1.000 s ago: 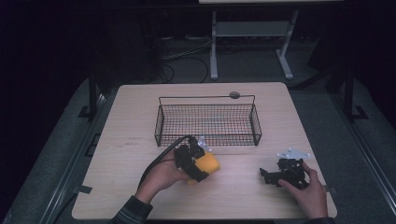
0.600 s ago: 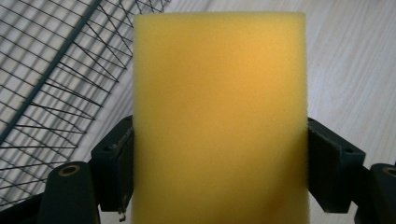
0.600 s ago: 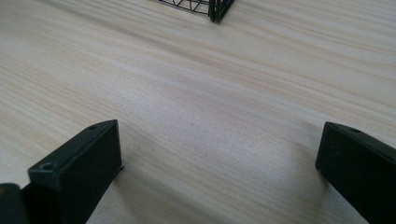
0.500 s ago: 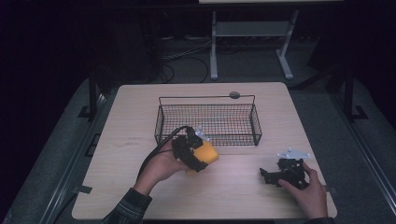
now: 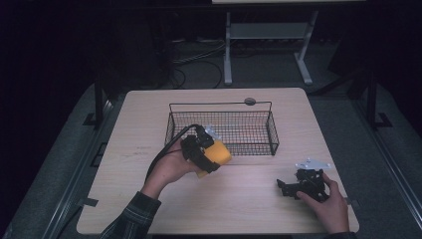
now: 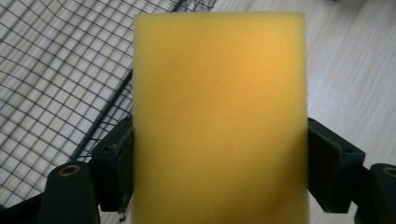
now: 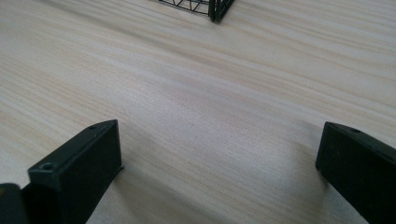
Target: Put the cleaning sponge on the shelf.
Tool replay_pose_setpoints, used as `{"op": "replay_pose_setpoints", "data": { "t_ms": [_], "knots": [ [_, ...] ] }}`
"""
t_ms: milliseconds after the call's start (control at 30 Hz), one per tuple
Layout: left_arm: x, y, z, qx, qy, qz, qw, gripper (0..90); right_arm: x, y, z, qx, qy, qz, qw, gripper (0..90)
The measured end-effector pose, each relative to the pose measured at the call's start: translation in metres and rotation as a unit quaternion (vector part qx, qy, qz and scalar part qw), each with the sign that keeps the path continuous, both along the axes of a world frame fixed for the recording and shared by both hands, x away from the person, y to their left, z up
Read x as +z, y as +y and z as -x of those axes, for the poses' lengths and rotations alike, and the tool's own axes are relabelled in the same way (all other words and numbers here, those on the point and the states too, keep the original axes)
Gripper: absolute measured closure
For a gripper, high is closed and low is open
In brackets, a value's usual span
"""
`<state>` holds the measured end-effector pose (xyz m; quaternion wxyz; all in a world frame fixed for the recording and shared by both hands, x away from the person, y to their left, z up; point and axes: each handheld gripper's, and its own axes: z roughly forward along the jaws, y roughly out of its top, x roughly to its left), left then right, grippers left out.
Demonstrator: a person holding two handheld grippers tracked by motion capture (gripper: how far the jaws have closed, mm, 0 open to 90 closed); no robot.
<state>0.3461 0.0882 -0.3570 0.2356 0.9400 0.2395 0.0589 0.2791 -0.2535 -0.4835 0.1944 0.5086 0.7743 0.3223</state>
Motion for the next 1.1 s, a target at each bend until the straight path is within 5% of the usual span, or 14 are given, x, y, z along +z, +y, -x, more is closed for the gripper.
{"op": "replay_pose_setpoints", "data": {
  "t_ms": [1100],
  "knots": [
    [0.012,0.029,-0.064,0.076,-0.018,0.001,0.997,22.8,0.0,0.0,0.0,0.0,0.0,0.0,1.0,0.0]
  ]
}}
